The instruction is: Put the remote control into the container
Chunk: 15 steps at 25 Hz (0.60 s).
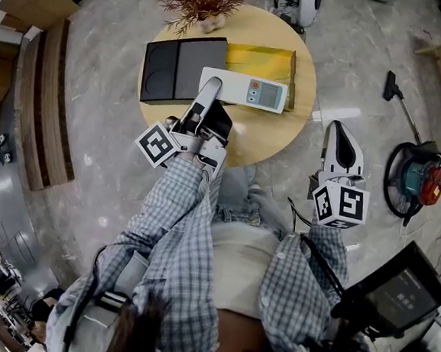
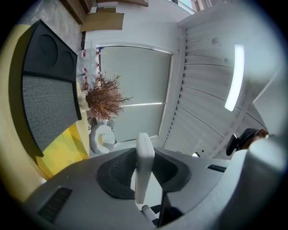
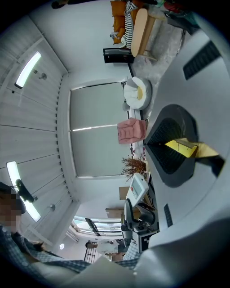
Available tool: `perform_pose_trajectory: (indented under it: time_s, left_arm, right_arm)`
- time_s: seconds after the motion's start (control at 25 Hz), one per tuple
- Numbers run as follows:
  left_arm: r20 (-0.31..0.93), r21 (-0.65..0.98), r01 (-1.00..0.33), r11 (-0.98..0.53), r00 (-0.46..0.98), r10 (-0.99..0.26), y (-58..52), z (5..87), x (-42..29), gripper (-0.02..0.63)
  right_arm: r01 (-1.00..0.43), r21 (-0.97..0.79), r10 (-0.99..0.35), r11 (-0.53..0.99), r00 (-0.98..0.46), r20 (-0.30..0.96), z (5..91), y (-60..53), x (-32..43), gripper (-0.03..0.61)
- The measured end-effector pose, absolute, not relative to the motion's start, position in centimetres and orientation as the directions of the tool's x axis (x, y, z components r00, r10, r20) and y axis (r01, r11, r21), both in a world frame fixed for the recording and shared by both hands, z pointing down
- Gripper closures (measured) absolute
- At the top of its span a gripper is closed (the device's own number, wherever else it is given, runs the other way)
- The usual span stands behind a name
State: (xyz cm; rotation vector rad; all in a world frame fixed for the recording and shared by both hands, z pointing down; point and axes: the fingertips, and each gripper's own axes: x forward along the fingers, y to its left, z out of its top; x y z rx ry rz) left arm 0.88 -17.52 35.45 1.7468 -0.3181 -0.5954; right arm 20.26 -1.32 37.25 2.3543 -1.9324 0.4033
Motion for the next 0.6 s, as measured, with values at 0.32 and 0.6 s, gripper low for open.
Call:
perform_pose_trajectory:
  time_s: [0.32, 0.6]
  left_arm:
    - [-0.173, 0.976, 0.077, -0.203, 0.838, -0.517, -24.5, 38.3, 0.6, 0.514]
    - [-0.140, 0.983, 0.055, -0.177, 0.848, -0.511, -25.2, 39.8, 0.7, 0.514]
  right_arm:
    - [-0.974, -0.100, -0.939, -0.201, 0.163, 0.302, 38.5, -8.6, 19.7, 0.574]
    - [-0.973, -0.100, -0.931, -0.210, 0.168, 0.325, 39.0, -9.0, 19.3, 0.574]
